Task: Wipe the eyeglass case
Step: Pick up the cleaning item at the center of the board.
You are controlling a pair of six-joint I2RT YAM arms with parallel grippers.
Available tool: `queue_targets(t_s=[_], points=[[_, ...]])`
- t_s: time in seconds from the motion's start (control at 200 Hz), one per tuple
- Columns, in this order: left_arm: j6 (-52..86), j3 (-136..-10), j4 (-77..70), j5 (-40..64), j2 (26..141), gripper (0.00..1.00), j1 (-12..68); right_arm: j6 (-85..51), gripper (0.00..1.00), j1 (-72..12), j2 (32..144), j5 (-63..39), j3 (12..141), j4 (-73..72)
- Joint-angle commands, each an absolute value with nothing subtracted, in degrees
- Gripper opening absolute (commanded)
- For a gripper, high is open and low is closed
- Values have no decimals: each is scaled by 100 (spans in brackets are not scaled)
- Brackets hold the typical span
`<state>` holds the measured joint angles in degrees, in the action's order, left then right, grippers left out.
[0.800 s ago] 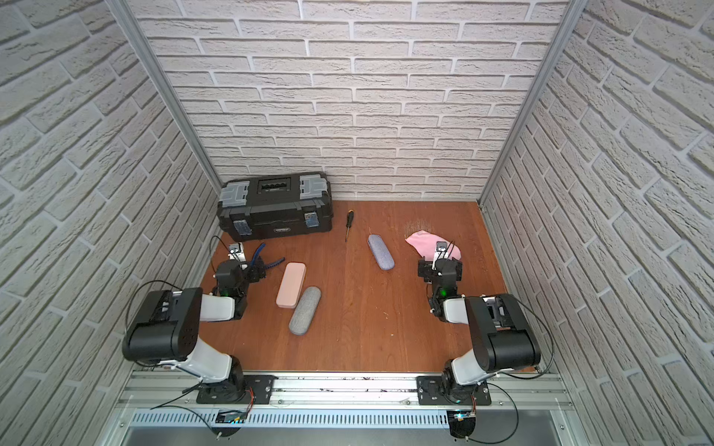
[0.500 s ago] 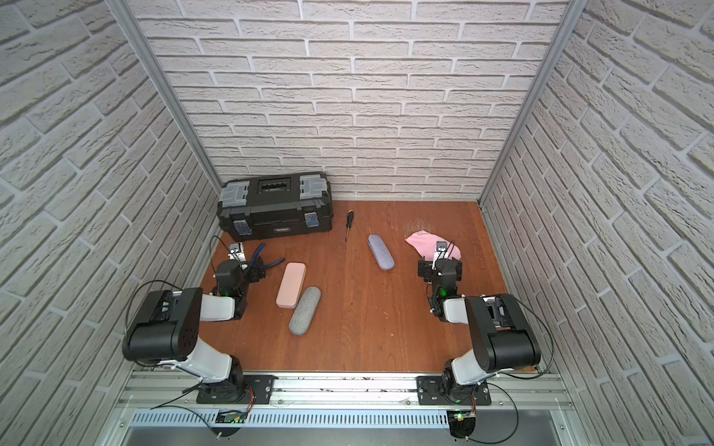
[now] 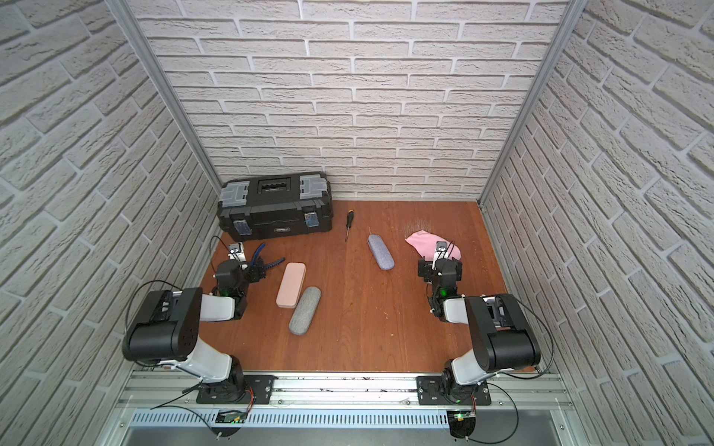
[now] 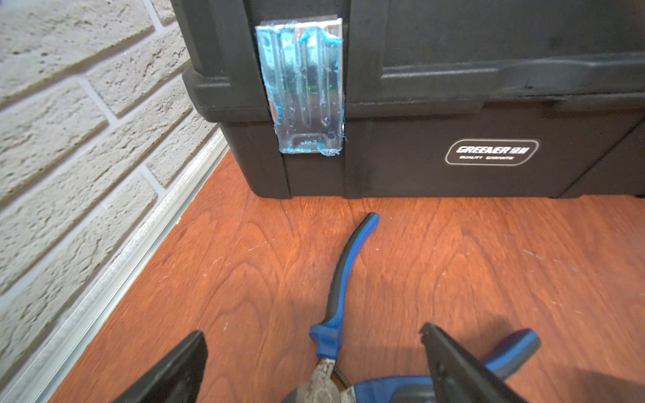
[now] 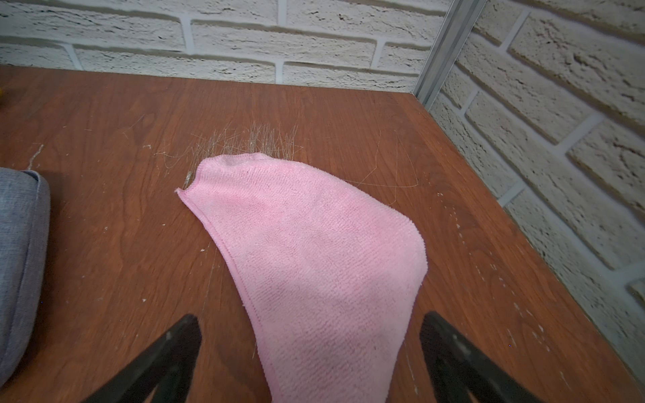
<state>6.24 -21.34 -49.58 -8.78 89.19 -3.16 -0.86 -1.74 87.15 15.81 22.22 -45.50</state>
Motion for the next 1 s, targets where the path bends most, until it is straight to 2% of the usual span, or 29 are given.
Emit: queue_targets(t_s=[0.0,0.03,0.09,0.215,0.34,0.435,0.495,0.59,0.66,0.805,0.995], points=[[273,-2553,-4067,-707,8374,98,-61,-60,99,-210,8578,1495,2200,-4934],[191,-2695,-3651,-937,8181,98,91,86,100,-222,8397,1269,2200,-4899],[213,-2835,-3127,-1620,7874,98,406,150,100,-229,7739,1052,2630,-3320],[575,-2979,-2153,-2875,7112,98,929,-349,100,-268,7021,1324,3399,-1301],[1027,-3196,-1004,-3055,6293,98,1057,-1297,100,-562,6450,2340,4149,871],[1256,-3477,-155,-3048,5904,98,1063,-2026,100,-743,5987,3114,4575,1936],[1357,-3639,209,-2982,5753,98,1049,-3249,100,-707,5796,3810,4639,2358],[1967,-4039,880,-2396,5749,98,897,-2680,100,-345,5580,2195,4642,2102],[2023,-4132,799,-1464,5835,98,752,-2709,90,-344,5520,1701,4656,2109],[2419,-4388,788,-226,6116,98,313,-2883,83,-360,5794,712,4785,2512],[2612,-4702,1078,-347,6315,98,274,-3000,77,-456,6224,372,4982,2917]])
